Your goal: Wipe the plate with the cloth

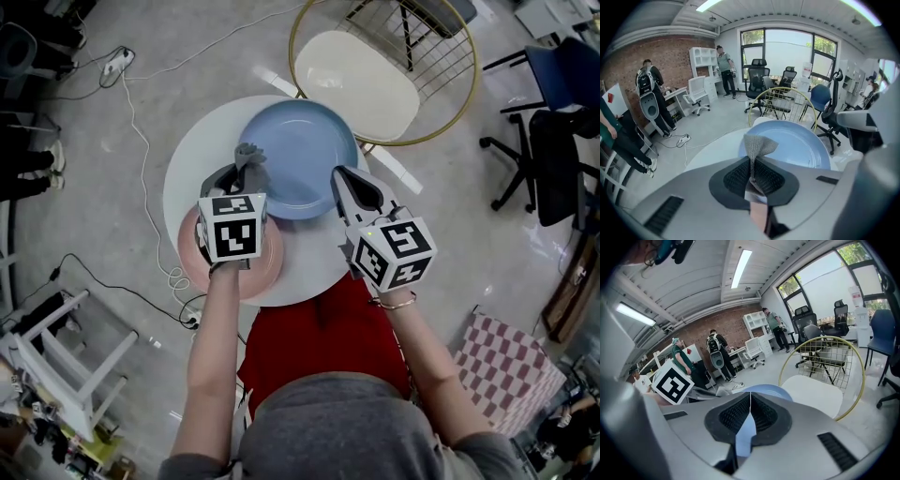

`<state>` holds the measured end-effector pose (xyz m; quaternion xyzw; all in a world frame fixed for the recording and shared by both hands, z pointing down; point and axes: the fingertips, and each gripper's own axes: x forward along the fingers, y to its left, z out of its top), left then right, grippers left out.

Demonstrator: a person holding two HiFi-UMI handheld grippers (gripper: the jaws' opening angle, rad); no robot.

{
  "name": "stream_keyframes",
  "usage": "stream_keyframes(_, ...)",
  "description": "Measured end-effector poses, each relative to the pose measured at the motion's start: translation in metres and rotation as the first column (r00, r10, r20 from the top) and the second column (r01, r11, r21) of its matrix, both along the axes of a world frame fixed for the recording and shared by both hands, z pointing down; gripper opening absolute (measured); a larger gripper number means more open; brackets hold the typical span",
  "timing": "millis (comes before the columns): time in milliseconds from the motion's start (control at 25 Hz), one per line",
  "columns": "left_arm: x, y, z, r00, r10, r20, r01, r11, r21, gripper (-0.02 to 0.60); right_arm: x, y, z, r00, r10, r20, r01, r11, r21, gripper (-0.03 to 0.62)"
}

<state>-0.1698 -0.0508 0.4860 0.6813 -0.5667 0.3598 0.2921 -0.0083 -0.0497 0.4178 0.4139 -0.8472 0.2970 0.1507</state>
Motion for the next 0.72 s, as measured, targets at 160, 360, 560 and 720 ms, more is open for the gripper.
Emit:
stream_keyframes(160,0.035,0.001,-0.006,0.997,0.048,-0.063,-0.048,0.999,0.016,0.034,0.02,0.006,-0.002,0.999,0.054,-0.002,-0.054,0.999,0.003,0.029)
stream_keyframes(360,0.092,-0.002,-0.002,0.982,0.13,-0.138,-0.132,0.991,-0.01,0.034,0.05,0.015,-0.007,0.991,0.132,-0.002,-0.132,0.991,0.012,0.029)
stream_keyframes(560,0.147,0.0,0.006,0.958,0.227,-0.173,-0.238,0.97,-0.042,0.034,0.077,0.024,-0.01,0.979,0.203,0.0,-0.203,0.979,0.015,0.029)
stream_keyframes(720,0.175,0.007,0.019,0.942,0.285,-0.175,-0.303,0.949,-0.084,0.034,0.096,0.027,-0.008,0.971,0.238,0.001,-0.238,0.971,0.011,0.029)
